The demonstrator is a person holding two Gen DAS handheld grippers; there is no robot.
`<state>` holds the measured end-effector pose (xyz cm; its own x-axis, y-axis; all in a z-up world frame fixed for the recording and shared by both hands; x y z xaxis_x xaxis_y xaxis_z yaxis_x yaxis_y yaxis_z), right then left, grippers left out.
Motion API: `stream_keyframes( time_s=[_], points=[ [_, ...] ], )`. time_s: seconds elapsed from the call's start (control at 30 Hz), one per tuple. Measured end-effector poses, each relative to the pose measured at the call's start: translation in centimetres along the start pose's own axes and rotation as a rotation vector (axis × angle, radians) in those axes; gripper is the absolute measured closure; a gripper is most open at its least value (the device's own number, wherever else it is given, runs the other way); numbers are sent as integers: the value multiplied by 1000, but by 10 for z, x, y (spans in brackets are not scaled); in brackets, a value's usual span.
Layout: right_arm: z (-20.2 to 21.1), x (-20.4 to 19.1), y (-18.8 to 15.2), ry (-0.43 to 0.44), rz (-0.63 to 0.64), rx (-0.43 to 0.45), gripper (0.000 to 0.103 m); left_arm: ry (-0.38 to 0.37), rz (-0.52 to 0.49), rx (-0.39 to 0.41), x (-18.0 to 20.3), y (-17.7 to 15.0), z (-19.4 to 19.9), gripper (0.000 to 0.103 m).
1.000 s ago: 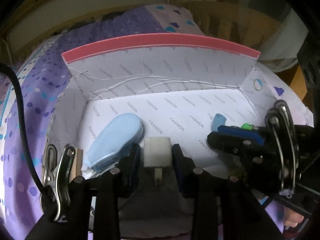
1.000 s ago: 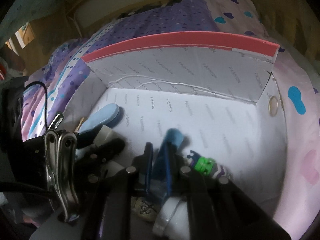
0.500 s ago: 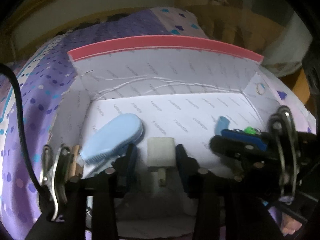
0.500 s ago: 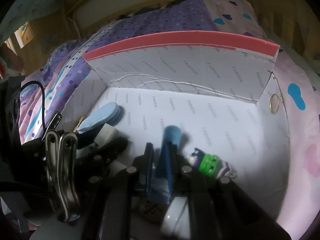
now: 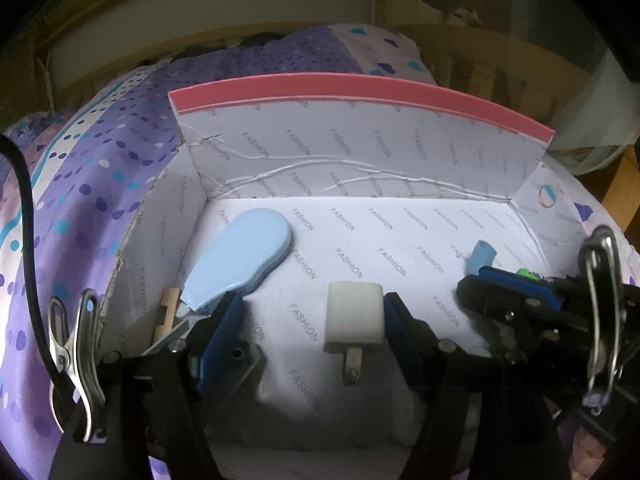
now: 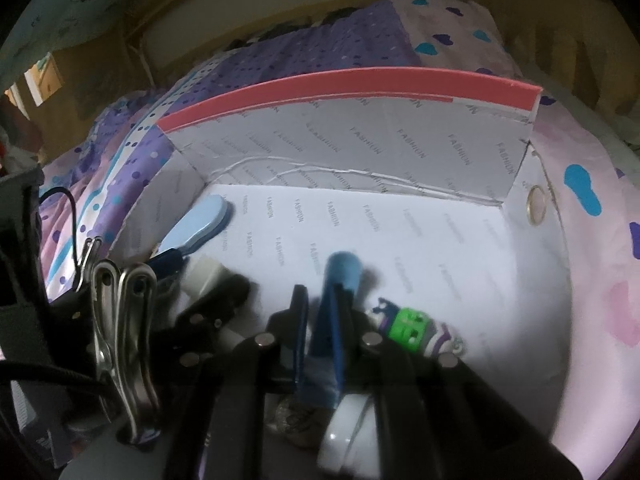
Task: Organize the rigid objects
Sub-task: 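Lower the white plug into the box with the left gripper while the right gripper releases the blue stick inside, then withdraw both grippers from the box toward the remaining objects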
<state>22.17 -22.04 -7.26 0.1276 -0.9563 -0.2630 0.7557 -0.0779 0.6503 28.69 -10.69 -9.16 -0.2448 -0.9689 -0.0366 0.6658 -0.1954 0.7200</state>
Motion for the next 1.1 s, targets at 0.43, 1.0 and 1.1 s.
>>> stream_keyframes(
  time_s=[0.43,1.0,1.1],
  points=[
    [8,1,0,-34,-3,-26,78,29,-10,-2,-3,3,5,25],
    [23,2,-1,51,-51,-24,24,-4,-26,-6,3,2,11,15],
    [24,2,0,54,-53,-25,24,-3,-18,-22,1,2,11,15]
  ],
)
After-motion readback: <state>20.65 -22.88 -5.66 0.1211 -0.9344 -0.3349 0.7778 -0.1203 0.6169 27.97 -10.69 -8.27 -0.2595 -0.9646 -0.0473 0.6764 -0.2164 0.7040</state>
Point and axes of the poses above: each gripper's, at about its wrist camera, not at the fingertips, and z roughly against the way its jaws point, x to its right, y to its top, the point moved 2 cm from there along -z, roughly the way its jaws point, and after that the axes turned 5 degrees about y, right-handed, at the moved point
